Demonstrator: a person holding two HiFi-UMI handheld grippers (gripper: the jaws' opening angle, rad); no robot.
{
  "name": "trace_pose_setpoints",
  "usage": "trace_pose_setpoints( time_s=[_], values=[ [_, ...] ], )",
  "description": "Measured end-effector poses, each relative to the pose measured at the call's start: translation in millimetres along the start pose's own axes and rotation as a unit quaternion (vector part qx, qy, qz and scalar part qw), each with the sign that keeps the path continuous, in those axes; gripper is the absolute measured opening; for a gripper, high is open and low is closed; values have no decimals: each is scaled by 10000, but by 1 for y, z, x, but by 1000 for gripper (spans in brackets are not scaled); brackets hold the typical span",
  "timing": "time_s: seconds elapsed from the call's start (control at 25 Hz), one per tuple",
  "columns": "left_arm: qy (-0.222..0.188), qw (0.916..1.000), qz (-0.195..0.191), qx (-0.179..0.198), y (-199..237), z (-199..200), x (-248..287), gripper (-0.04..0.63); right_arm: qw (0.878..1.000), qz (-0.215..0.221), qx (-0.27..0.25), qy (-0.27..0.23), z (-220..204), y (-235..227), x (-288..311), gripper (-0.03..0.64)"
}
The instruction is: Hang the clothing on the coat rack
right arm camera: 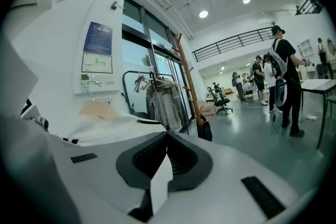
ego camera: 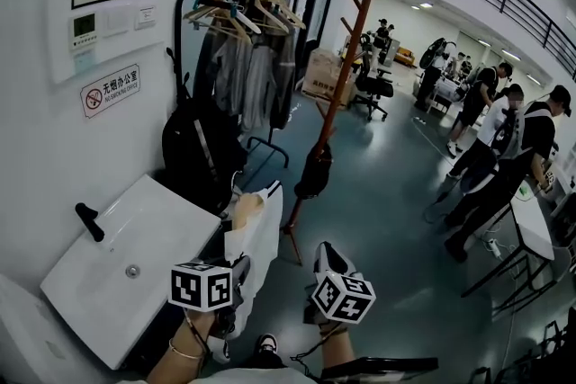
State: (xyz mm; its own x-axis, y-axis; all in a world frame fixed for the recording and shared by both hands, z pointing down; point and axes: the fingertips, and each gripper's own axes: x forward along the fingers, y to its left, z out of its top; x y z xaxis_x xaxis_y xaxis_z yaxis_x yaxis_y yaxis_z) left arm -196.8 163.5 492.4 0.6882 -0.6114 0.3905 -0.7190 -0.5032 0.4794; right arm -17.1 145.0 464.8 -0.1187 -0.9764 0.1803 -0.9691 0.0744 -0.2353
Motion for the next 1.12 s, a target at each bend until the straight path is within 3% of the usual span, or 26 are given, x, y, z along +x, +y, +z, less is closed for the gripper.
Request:
trace_pose_setpoints(
  time_s=[1.12],
  values=[
    [-339,9986,383,-103,17,101,154,24,9996,277,38,43,60,-103,158,23]
  ],
)
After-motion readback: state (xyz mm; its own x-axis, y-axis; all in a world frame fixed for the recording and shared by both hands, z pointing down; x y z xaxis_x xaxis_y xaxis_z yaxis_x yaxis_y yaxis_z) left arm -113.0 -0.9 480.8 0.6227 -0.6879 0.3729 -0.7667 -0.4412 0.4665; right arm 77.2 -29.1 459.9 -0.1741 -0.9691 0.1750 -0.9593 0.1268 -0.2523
